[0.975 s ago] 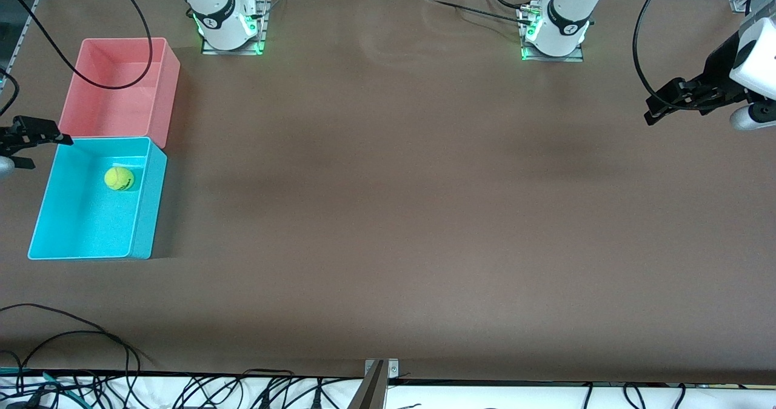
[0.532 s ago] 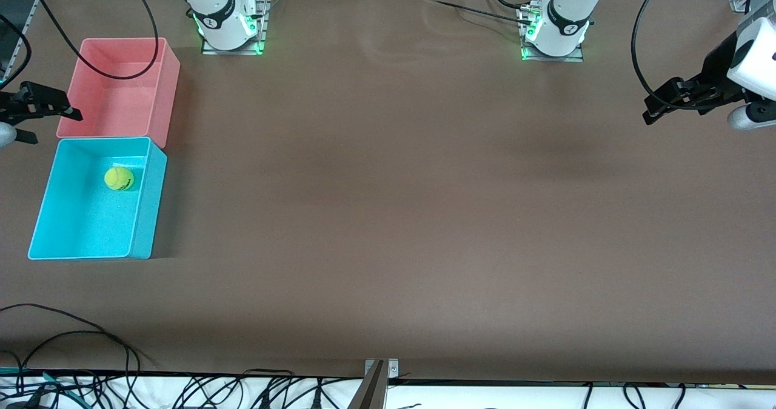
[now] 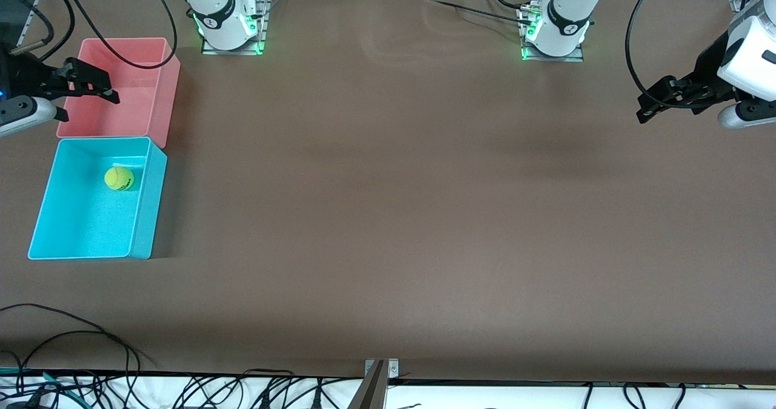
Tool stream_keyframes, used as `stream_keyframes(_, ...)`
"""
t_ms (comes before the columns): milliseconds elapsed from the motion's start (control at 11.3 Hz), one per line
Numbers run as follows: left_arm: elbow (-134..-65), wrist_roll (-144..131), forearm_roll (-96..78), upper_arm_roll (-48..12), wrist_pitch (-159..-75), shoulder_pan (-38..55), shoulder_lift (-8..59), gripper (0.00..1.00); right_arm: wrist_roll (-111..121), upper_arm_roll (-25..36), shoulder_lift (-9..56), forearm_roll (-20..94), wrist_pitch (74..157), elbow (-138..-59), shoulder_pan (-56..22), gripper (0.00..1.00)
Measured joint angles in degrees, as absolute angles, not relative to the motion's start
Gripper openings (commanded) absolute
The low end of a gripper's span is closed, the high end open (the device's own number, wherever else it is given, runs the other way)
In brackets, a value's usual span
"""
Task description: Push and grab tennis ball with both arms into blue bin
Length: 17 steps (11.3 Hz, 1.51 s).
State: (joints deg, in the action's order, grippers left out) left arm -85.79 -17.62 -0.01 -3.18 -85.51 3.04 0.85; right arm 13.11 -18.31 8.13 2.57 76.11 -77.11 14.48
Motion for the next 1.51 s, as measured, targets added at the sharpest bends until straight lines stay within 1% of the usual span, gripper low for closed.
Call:
stream_keyframes(89,-85.79,-17.62,-0.01,-3.19,-85.46,3.04,0.85,1.0,9.62,-17.99,7.56,2.57,76.51,-77.33,13.93,1.0)
stream_keyframes(177,-85.78,-17.62,-0.01,-3.24,-85.44,3.08,0.84,1.0,7.65,-16.15,7.23,2.57,77.65,-77.43,12.94,1.0)
stream_keyframes(266,-85.78,-17.62,-0.01,-3.29,-85.43,3.12,0.84,1.0,6.99,-11.96,7.12,2.56,79.16,-77.51,10.44,1.0)
stream_keyframes(443,-85.78,-17.62,-0.01,-3.36,-85.38,3.14,0.84,1.0,6.86,-1.62,7.14,2.56,81.9,-78.12,4.29,1.0)
stream_keyframes(532,-85.78,-17.62,-0.01,-3.38,-85.36,3.15,0.84,1.0,6.86,0.89,7.14,2.56,82.32,-78.53,3.24,1.0)
stream_keyframes(620,-85.78,-17.62,-0.01,-3.38,-85.2,3.14,0.84,1.0,5.98,2.04,7.14,2.56,82.49,-78.93,2.95,1.0)
stream_keyframes(886,-85.78,-17.62,-0.01,-3.27,-84.81,3.11,0.84,1.0,-1.88,2.47,7.04,2.56,83.08,-79.48,2.45,1.0)
stream_keyframes(1241,-85.78,-17.62,-0.01,-3.12,-84.72,2.99,0.84,1.0,-3.33,0.14,5.84,-0.65,86.06,-80.31,2.17,1.0)
stream_keyframes(1507,-85.78,-17.65,-0.01,-2.9,-84.67,2.8,0.84,1.0,-3.82,-0.13,4.58,-0.66,86.17,-81.3,2.32,1.0)
